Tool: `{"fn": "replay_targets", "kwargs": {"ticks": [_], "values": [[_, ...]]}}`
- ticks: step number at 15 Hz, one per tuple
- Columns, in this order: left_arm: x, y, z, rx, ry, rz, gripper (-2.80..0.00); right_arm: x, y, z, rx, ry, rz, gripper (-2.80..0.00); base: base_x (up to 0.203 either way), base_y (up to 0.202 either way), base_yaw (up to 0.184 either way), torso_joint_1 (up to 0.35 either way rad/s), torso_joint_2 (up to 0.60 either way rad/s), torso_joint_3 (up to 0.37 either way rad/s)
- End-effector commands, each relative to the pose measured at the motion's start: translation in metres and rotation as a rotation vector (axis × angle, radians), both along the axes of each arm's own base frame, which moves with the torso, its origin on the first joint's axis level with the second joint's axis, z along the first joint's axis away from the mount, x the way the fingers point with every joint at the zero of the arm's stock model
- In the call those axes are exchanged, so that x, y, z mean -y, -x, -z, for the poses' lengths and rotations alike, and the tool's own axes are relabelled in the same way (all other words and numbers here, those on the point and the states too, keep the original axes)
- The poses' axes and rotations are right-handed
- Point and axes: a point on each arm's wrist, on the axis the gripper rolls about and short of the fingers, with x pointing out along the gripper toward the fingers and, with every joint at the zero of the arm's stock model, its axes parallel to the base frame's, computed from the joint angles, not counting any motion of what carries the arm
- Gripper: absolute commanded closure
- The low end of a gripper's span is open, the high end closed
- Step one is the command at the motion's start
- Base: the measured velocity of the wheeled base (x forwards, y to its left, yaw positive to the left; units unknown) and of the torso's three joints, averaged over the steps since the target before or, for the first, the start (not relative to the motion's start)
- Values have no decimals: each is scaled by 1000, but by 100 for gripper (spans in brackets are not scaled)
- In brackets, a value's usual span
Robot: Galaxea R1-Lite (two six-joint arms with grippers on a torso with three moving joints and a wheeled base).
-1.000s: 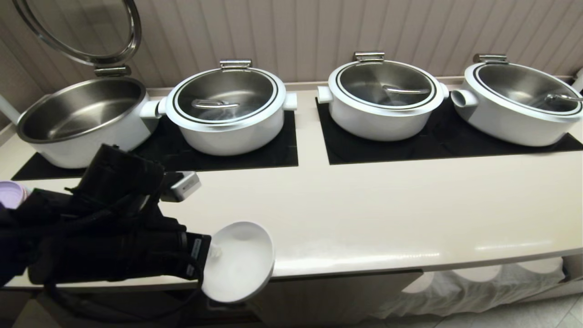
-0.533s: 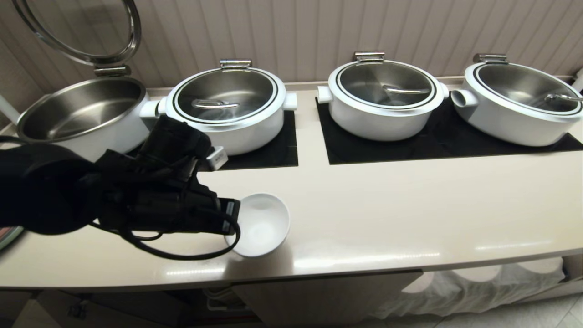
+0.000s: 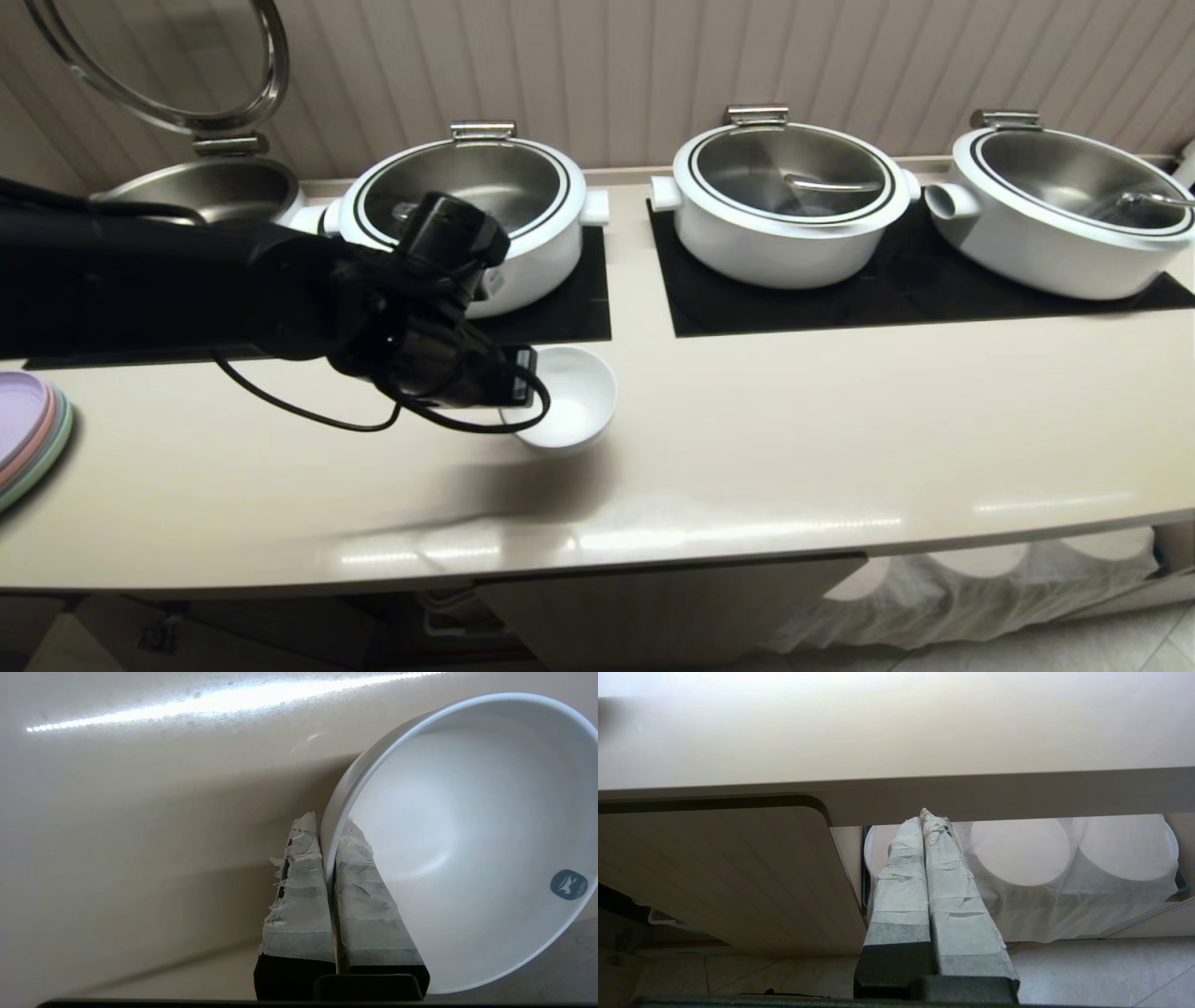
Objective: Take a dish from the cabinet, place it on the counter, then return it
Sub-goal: Place it on the table
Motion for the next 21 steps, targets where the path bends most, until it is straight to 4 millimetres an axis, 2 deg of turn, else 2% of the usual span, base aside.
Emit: {"fn": "replay_targets", "kwargs": {"ticks": [1, 4, 8, 21], "values": [[10, -18, 11, -22, 6, -23, 0, 0, 0, 0, -1, 0, 0, 0, 0, 0, 0, 0, 0, 0], [16, -24, 16, -36, 23, -42, 0, 0, 0, 0, -2, 0, 0, 0, 0, 0, 0, 0, 0, 0], [26, -23, 23, -57, 25, -34, 0, 0, 0, 0, 0, 0, -1, 0, 0, 0, 0, 0, 0, 0], [35, -20, 25, -59, 26, -17, 0, 0, 0, 0, -1, 1, -1, 0, 0, 0, 0, 0, 0, 0]]}}
